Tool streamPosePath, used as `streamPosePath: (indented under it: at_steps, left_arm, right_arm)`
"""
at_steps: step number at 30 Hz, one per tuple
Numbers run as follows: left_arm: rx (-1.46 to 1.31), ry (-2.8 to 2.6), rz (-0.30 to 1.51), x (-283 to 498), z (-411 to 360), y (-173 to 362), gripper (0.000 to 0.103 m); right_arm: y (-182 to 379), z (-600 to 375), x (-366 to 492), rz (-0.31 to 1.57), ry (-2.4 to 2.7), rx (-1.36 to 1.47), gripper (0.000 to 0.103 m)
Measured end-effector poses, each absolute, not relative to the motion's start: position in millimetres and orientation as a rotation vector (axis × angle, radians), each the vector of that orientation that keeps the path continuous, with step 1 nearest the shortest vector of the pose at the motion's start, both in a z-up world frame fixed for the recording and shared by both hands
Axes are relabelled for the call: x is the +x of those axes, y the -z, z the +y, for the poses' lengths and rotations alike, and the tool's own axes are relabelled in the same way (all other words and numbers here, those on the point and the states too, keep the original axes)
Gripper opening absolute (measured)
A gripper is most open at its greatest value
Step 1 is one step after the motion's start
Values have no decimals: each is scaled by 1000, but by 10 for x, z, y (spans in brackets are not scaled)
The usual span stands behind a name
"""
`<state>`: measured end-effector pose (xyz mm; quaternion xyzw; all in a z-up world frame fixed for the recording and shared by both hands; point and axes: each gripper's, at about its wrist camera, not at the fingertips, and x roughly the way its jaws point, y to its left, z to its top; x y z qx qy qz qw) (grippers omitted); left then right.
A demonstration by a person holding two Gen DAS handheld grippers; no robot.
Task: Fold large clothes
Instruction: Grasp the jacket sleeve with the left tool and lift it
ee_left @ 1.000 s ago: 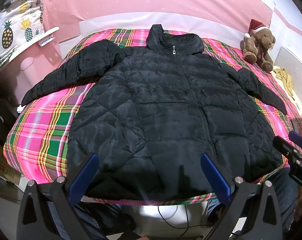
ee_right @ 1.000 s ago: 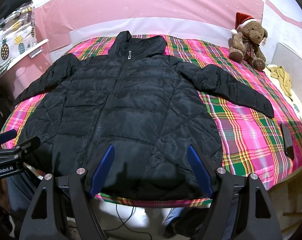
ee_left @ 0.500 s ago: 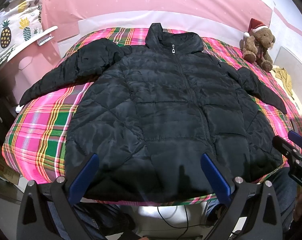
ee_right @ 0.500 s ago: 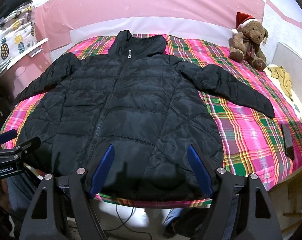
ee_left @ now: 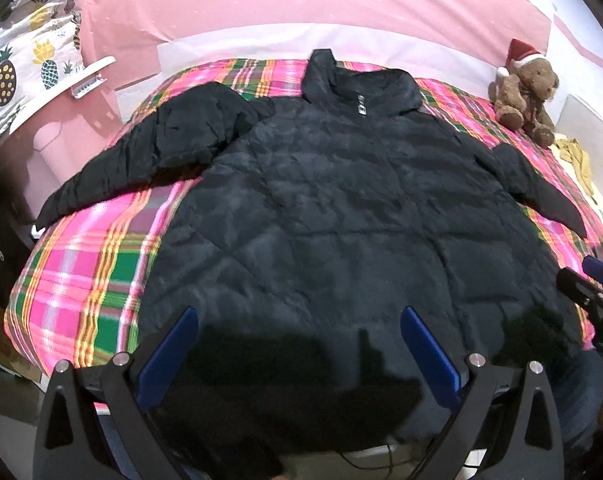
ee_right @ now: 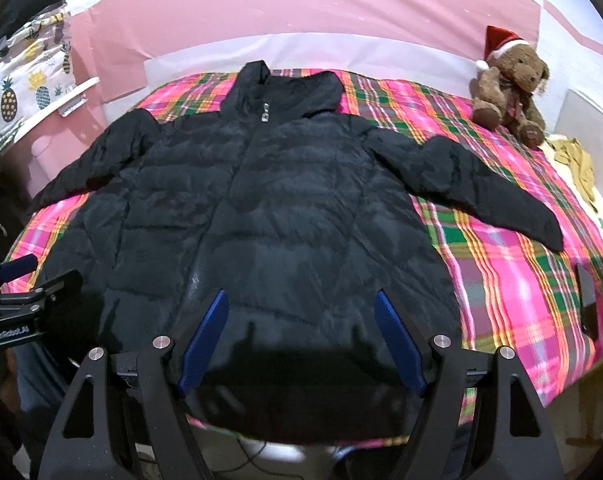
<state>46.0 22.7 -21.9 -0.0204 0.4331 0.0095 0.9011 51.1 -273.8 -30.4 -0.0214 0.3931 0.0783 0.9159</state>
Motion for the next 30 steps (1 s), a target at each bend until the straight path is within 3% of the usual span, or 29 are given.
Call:
streamPosePath:
  at_steps: [16, 30]
  left_arm:
    - [-163, -316, 843, 1399, 1766, 425, 102]
    - [-388, -493, 886, 1907, 3103, 1051, 102]
  right_arm:
    - [338, -1865, 1626, 800, -374, -152, 75]
    - [594, -1299, 2438, 823, -403, -223, 75]
